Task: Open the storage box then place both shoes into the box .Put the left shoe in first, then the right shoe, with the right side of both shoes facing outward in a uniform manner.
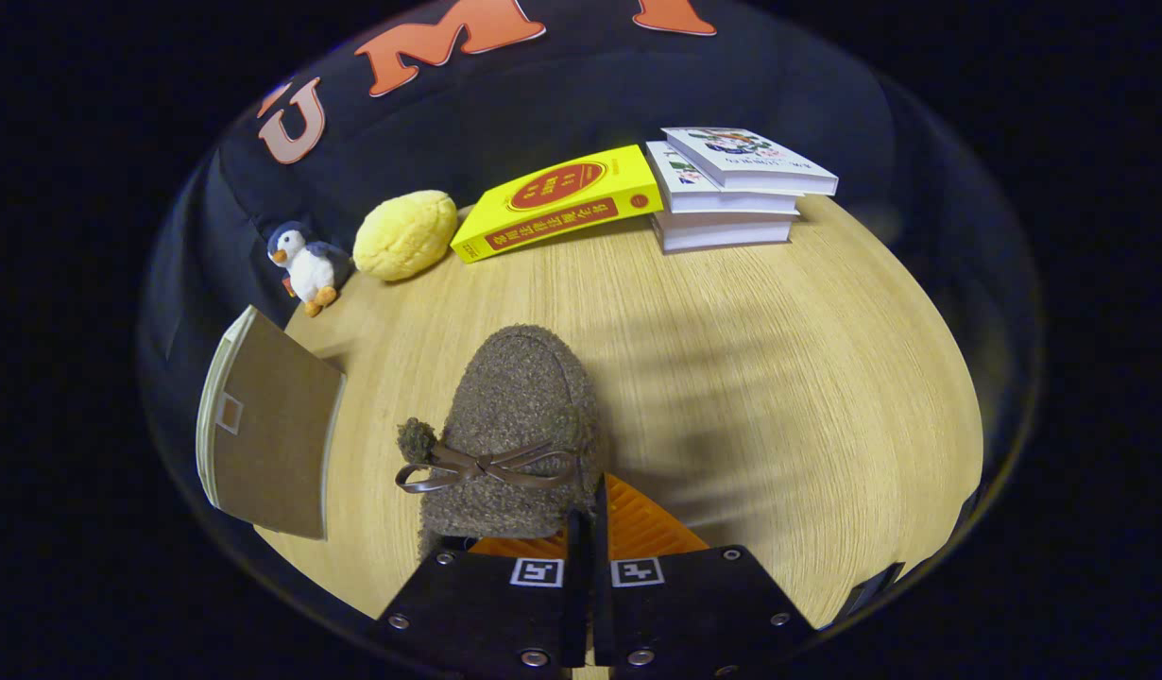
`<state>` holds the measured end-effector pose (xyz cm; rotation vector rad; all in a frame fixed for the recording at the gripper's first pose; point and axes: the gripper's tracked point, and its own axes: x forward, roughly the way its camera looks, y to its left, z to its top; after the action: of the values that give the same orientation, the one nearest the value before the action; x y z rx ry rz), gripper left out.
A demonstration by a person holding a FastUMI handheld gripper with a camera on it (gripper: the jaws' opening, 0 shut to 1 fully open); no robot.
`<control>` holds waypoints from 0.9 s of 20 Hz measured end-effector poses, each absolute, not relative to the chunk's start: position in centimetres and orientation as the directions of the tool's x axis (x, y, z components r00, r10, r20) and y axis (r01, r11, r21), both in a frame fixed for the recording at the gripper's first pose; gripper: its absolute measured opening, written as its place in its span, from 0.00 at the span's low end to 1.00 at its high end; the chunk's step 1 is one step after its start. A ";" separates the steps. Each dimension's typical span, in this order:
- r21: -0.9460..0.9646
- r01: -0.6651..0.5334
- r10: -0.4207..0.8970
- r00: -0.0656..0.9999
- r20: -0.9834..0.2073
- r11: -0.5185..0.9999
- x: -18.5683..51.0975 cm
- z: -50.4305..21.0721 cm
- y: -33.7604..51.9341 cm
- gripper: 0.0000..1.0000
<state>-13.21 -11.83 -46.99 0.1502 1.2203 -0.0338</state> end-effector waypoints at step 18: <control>0.233 -0.052 0.234 0.402 -0.885 0.971 -7.6 -34.6 12.4 0.04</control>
<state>-7.59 12.40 -34.62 0.1788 1.1450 0.1816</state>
